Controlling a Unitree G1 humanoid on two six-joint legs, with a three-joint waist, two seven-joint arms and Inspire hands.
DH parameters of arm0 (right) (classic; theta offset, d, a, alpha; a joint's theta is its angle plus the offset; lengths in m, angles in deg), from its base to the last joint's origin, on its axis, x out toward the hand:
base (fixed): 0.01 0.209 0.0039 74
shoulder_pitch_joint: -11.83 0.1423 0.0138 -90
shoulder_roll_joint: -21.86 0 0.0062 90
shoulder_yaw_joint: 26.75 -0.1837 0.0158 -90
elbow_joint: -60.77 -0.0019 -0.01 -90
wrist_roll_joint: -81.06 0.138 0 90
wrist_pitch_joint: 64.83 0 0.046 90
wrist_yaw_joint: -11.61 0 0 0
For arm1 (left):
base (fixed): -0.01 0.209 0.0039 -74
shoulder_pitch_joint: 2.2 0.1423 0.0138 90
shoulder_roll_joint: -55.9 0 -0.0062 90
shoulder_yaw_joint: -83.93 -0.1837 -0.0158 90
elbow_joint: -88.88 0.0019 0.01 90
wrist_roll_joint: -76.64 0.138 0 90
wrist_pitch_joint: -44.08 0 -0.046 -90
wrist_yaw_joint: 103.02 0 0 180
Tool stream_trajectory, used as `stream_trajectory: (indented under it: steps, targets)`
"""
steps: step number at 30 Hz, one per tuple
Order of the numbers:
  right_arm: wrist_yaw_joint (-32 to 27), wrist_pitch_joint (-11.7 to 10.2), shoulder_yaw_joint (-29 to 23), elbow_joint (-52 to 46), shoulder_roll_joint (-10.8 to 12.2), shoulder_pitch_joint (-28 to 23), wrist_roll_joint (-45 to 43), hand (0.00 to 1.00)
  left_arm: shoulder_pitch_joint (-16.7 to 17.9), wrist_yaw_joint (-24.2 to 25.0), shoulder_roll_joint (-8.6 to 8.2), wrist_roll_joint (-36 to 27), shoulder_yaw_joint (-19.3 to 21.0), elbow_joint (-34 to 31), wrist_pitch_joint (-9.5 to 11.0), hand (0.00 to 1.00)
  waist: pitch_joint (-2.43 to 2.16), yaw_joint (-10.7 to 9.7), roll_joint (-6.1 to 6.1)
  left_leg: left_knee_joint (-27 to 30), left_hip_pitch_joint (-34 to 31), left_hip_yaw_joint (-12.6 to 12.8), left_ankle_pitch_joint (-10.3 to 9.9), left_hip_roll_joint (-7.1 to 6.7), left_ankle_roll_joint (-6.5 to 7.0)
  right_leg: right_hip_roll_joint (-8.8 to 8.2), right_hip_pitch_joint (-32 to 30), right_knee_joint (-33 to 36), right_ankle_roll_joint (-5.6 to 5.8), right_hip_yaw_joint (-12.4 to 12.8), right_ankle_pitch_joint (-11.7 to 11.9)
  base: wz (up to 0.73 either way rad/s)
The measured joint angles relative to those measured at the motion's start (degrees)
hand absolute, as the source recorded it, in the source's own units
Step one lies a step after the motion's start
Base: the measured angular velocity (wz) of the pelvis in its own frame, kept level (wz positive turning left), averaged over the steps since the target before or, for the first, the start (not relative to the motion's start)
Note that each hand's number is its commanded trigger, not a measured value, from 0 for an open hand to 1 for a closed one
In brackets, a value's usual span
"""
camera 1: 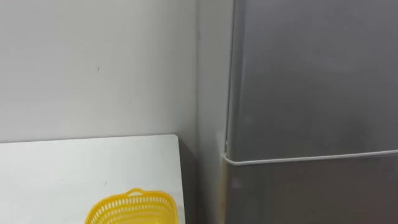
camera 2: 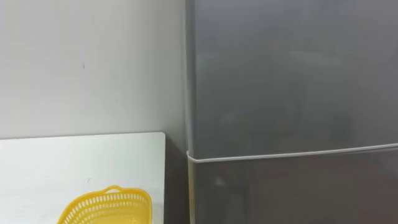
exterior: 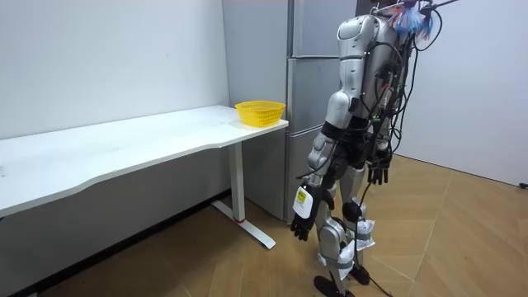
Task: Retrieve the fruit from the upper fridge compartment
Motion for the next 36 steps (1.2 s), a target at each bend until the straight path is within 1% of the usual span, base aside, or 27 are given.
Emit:
stream_trajectory:
  steps: [5,20,26,28,32,34,36]
  targets:
    - [0.46,0.01,0.01,0.54,-0.02,0.13,-0.66,0.00,-0.04,0.00,0.00,0.01,0.00,0.00,0.00,0.00,0.02,-0.01,-0.09,0.02,-0.01,-0.47,0.02,-0.10,0.02,0.01,0.15,-0.05,0.00,-0.01,0.00,0.02]
    - [-0.10,0.03,-0.07,0.49,-0.05,0.16,-0.79,0.00,0.04,0.26,-0.01,-0.06,0.01,0.01,-0.25,0.00,0.01,0.02,-0.24,0.10,0.08,-0.47,0.04,-0.07,0.00,0.02,0.27,-0.07,0.00,-0.08,0.00,0.00]
    - [0.52,0.10,-0.08,0.55,-0.05,-0.13,-0.67,0.00,0.05,-0.68,-0.06,-0.47,0.24,-0.05,-0.24,0.00,-0.03,-0.09,-0.14,0.12,0.06,-0.43,0.04,-0.05,0.00,0.07,0.36,-0.25,0.00,-0.10,0.01,0.00]
    - [0.50,0.17,0.05,0.49,-0.04,-0.14,-0.56,0.00,0.09,-1.76,-0.05,-2.59,0.26,-0.21,-0.23,0.00,-0.05,-0.02,-0.09,0.22,-0.02,-0.45,0.04,-0.04,0.00,0.03,0.38,-0.20,0.00,-0.29,0.00,0.02]
    - [0.49,0.55,0.60,0.40,-0.05,0.09,0.58,0.00,-0.15,-4.96,-0.06,-9.25,0.37,-0.19,-0.02,0.00,-0.07,-0.03,-0.06,0.47,-0.25,-0.77,0.04,-0.09,0.00,-0.24,0.41,-0.11,-0.03,-1.19,-0.05,0.07]
    - [0.45,0.55,0.46,0.39,-0.05,0.18,0.57,0.00,-0.37,-6.27,-0.06,-12.72,1.73,-0.22,0.11,0.00,-0.08,-0.01,-0.04,0.53,-0.33,-1.05,0.04,-0.10,0.00,-0.25,0.39,-0.08,-0.05,-1.34,-0.07,0.05]
    - [0.15,0.55,-0.20,0.92,-0.08,0.38,0.56,0.00,-0.23,-8.52,-0.08,-18.27,4.58,-0.20,0.34,0.00,-0.12,0.21,0.03,0.51,-0.16,-1.08,0.04,-0.11,-0.01,-0.24,0.35,0.02,-0.07,-1.27,-0.07,0.00]
